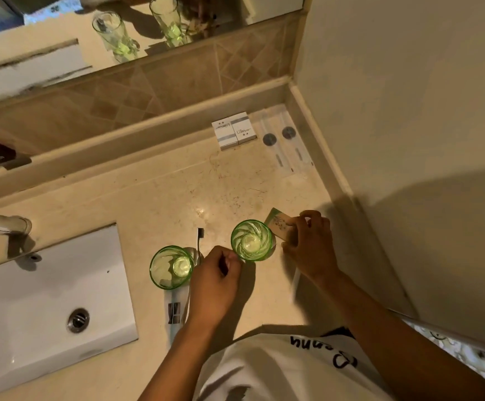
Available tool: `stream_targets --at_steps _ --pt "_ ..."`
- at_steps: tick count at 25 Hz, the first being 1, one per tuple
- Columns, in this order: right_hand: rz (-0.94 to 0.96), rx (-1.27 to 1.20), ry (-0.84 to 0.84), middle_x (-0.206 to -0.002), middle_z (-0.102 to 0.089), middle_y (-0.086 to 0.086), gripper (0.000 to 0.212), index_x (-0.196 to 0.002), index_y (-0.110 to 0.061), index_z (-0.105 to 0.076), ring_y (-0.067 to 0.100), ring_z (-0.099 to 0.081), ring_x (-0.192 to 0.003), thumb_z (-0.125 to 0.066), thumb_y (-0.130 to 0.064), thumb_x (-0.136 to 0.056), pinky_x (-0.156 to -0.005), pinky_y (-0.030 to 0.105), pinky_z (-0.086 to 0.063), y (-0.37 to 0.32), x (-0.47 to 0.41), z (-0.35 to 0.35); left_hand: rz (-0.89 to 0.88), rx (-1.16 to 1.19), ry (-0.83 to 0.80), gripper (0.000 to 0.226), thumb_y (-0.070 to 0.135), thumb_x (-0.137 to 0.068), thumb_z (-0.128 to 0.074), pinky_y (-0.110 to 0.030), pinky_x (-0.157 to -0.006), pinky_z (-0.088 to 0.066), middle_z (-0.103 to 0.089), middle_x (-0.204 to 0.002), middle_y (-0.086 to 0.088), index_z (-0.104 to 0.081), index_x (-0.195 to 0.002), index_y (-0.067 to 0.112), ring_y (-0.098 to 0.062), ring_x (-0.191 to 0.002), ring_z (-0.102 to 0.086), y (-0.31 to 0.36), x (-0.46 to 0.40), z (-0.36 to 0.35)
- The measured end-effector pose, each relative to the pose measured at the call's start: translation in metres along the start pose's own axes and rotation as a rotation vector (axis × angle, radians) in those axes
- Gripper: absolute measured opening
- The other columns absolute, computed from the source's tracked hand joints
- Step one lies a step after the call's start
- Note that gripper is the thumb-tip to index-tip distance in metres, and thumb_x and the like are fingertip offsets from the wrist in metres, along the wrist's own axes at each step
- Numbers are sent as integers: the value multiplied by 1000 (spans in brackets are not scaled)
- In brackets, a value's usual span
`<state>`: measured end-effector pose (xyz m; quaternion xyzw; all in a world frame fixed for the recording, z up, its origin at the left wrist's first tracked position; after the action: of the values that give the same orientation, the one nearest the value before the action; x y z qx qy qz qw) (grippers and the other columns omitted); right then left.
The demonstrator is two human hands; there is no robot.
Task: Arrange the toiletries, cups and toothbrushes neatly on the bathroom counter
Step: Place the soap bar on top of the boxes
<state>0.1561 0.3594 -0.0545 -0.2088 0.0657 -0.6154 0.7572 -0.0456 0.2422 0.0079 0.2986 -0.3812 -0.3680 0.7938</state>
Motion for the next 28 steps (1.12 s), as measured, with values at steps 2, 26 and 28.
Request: stream_targets --at_steps 2,26,28 --pt "-2 23 -15 -117 -58 13 51 -110 -12 -62 35 -53 -104 -79 -14 -62 -81 39 -49 -1 -4 -5 -66 -2 -4 12 16 -96 -60 -21 -58 -42 -65 -70 8 -66 -86 20 -9 -70 -59 15 -5 -2" --pt "109 -611 -67 -135 -42 3 44 -118 -19 -61 24 -60 -121 -78 -7 -79 -92 38 -59 -75 -195 13 75 157 32 31 24 -92 -65 -41 -91 -59 -75 -112 1 -71 -123 22 -16 -99 -71 65 -236 5" --pt "98 -622 -65 -132 -43 3 42 -119 -18 -62 24 -60 -122 -78 -8 -81 -92 38 -59 -77 -214 6 46 126 35 37 17 -93 -66 -25 -89 -53 -64 -118 1 -68 -130 20 -7 -97 -65 70 -252 4"
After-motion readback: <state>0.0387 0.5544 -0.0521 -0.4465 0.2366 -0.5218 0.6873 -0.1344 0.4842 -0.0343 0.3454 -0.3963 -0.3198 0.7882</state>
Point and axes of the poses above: each hand's wrist, its own x-axis away from the middle knuckle, its own z-axis out of the back of the hand, y = z × x, the point moved 6 cm from there along -x, towards the middle knuckle
